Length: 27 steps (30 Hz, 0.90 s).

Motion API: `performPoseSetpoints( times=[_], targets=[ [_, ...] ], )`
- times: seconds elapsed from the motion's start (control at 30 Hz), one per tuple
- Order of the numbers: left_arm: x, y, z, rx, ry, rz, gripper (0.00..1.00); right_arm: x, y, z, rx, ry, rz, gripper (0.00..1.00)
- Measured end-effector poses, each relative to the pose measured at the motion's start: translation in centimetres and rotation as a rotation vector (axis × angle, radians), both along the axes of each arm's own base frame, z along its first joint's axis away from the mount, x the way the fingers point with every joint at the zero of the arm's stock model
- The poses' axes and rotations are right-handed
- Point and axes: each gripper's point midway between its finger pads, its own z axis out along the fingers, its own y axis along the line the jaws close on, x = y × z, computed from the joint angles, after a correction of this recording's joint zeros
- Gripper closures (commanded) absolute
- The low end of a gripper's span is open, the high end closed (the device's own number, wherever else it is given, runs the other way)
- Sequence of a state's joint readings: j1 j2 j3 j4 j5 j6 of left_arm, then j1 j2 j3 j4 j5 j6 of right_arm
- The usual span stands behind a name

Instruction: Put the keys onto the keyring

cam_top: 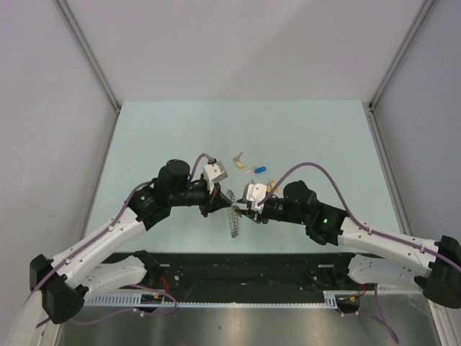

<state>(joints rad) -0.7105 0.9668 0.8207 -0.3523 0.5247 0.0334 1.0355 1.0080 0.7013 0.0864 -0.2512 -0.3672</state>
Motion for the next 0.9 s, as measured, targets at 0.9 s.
performPoseSetpoints(
  times=[0.9],
  targets=[
    [-0.7,0.3,2.4,-0.112,-0.122,-0.014,1.00,1.5,-1.0,2.9,0.223,0.352,0.007,0.63]
  ],
)
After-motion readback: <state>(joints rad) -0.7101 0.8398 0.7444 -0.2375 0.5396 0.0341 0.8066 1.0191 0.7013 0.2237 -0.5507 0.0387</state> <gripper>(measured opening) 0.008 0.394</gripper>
